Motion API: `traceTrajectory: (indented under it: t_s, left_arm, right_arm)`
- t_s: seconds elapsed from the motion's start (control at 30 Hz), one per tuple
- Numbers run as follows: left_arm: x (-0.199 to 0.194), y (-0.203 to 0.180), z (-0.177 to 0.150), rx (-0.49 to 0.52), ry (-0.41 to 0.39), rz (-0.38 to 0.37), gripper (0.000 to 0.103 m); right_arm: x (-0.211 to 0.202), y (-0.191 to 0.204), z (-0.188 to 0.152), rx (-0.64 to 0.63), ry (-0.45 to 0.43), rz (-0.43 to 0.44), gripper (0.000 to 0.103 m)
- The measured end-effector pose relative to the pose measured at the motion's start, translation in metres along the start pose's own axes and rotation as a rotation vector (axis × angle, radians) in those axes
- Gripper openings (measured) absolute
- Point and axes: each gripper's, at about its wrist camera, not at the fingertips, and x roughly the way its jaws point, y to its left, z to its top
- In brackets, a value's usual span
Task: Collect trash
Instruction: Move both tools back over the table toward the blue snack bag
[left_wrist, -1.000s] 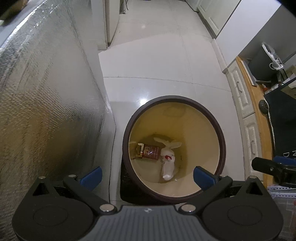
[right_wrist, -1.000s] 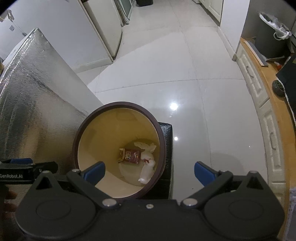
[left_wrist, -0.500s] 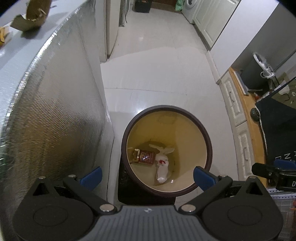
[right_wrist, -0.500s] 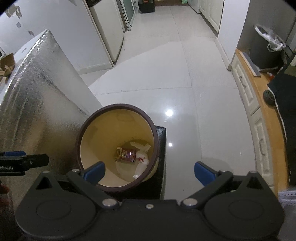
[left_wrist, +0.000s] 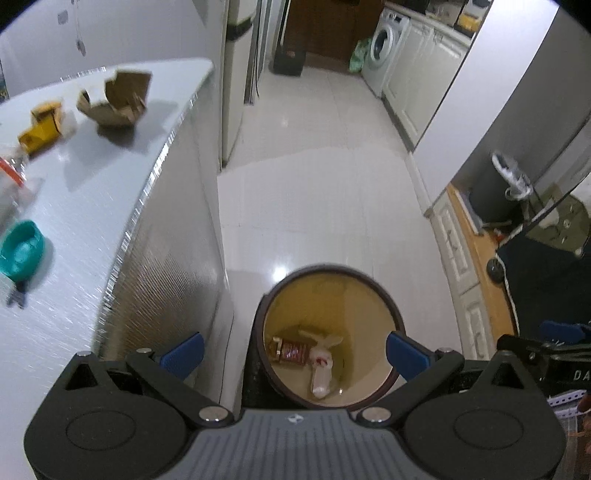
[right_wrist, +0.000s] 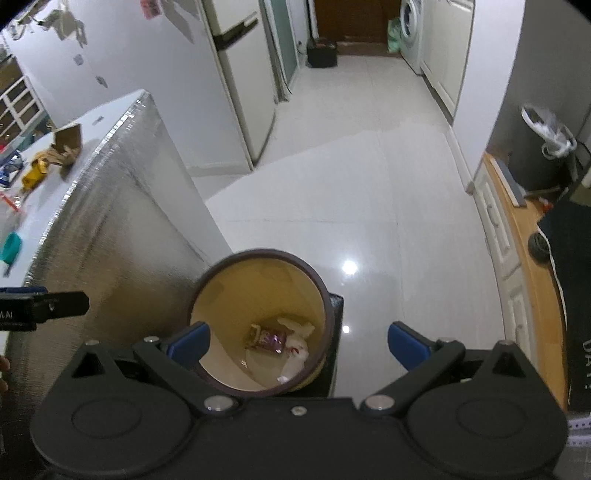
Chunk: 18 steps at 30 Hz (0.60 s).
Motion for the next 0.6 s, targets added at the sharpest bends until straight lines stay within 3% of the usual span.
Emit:
traceTrajectory:
  t_s: [0.37, 0.6]
  left_arm:
    - [-0.078, 0.028, 0.002, -0.062, -0.163, 0.026, 0.103]
    - [-0.115, 0.071, -0.003, -0.118, -0.238, 0.075, 0.103]
  right_arm:
    - [-0.036, 0.048, 0.018, -0.099, -0.105, 0.077, 0.103]
    - [-0.048, 0.100, 0.028, -0.197, -0.170, 0.124, 0.103]
